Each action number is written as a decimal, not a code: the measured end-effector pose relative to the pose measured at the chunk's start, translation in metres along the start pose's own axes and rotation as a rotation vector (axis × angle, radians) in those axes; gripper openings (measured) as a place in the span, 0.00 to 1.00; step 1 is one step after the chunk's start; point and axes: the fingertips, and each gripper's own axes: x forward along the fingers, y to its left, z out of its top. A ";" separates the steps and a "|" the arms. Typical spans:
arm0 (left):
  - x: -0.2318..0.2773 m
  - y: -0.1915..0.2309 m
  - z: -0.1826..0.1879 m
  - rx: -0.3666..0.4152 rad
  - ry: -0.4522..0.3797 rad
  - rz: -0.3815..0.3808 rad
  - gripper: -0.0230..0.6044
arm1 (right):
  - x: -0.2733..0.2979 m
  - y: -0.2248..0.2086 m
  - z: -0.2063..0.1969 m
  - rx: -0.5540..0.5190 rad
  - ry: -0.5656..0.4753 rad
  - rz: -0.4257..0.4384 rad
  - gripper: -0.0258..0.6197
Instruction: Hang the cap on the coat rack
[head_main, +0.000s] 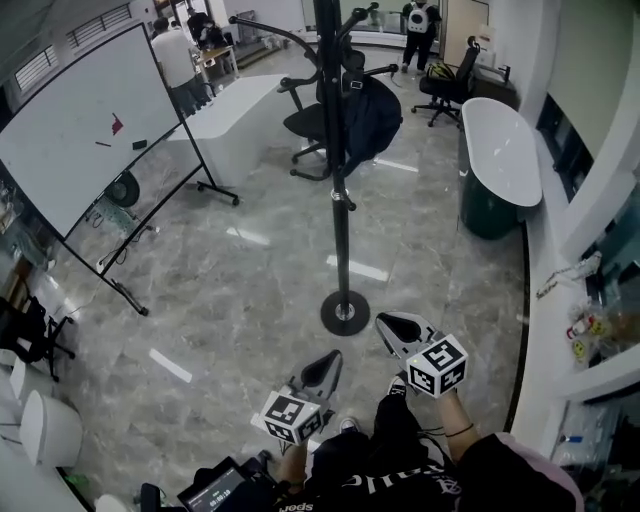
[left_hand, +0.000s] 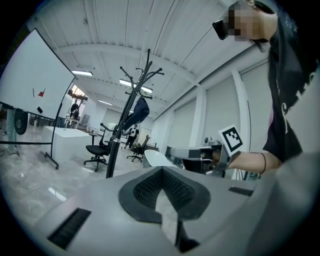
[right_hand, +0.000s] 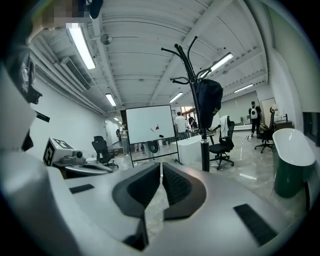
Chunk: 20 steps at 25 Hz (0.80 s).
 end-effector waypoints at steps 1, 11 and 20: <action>-0.002 -0.007 0.000 -0.003 0.004 -0.010 0.03 | -0.006 0.002 -0.001 -0.001 0.001 -0.006 0.08; 0.007 -0.060 0.013 0.050 -0.019 -0.012 0.03 | -0.063 -0.003 0.007 -0.004 -0.036 -0.004 0.08; 0.050 -0.168 -0.003 0.034 -0.045 0.012 0.03 | -0.165 -0.021 -0.024 -0.002 -0.020 0.062 0.08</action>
